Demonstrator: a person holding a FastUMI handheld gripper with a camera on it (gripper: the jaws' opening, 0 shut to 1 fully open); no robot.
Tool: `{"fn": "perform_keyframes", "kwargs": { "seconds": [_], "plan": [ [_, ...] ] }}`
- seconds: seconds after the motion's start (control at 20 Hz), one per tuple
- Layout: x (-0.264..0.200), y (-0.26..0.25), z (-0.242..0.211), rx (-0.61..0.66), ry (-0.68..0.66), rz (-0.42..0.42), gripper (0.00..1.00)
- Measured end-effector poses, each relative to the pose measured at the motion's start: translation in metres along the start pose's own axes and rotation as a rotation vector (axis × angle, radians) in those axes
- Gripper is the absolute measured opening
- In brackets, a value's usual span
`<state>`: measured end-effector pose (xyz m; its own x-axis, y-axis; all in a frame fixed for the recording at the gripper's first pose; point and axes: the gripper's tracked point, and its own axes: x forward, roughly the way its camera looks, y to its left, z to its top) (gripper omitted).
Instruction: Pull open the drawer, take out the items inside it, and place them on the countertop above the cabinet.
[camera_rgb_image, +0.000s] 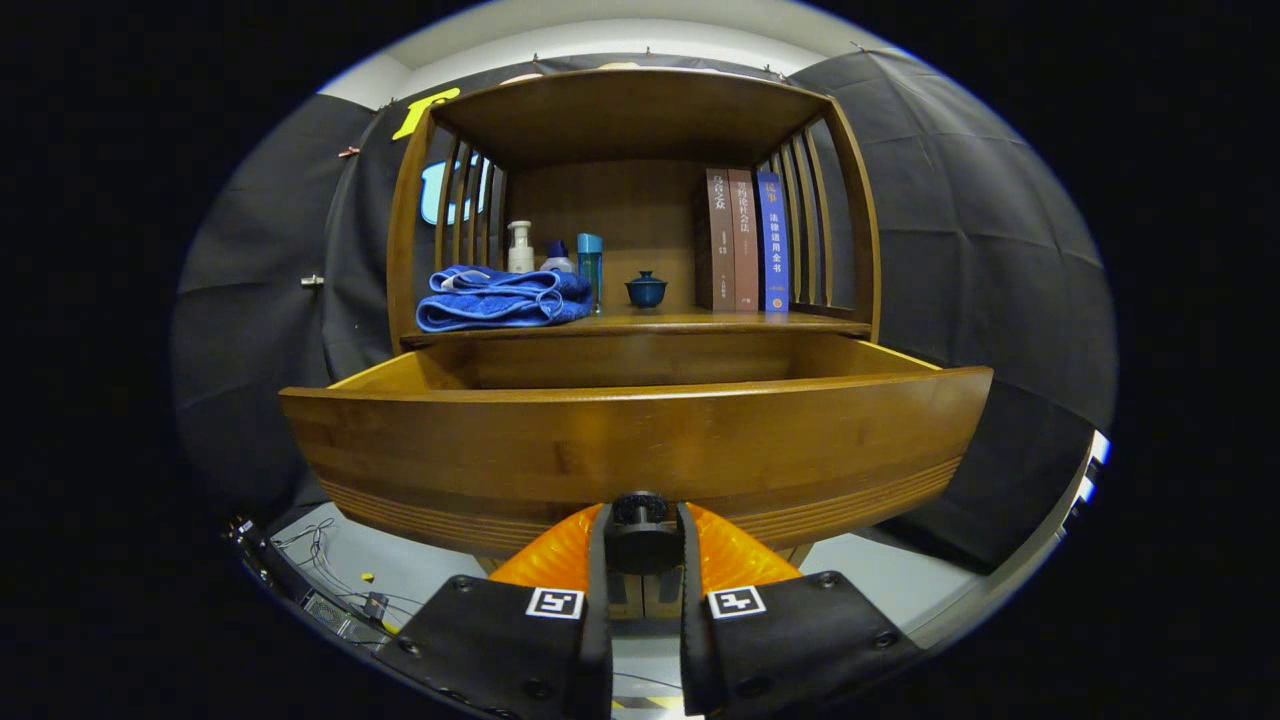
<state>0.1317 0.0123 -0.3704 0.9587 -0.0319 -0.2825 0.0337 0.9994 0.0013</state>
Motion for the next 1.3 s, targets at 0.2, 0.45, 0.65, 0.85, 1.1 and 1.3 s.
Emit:
{"fn": "perform_keyframes", "kwargs": {
  "seconds": [0.2,0.45,0.65,0.85,1.1,1.3],
  "plan": [
    [-0.008,-0.001,-0.004,-0.009,0.006,0.006,0.31],
    [-0.013,-0.002,0.0,-0.009,0.01,0.016,0.42],
    [-0.032,-0.008,0.031,0.007,-0.033,0.025,0.89],
    [-0.04,-0.014,0.073,0.018,-0.031,0.05,1.0],
    [-0.018,-0.018,0.129,-0.003,0.027,0.069,1.0],
    [0.02,-0.012,0.14,-0.055,0.207,0.091,1.0]
  ]
}}
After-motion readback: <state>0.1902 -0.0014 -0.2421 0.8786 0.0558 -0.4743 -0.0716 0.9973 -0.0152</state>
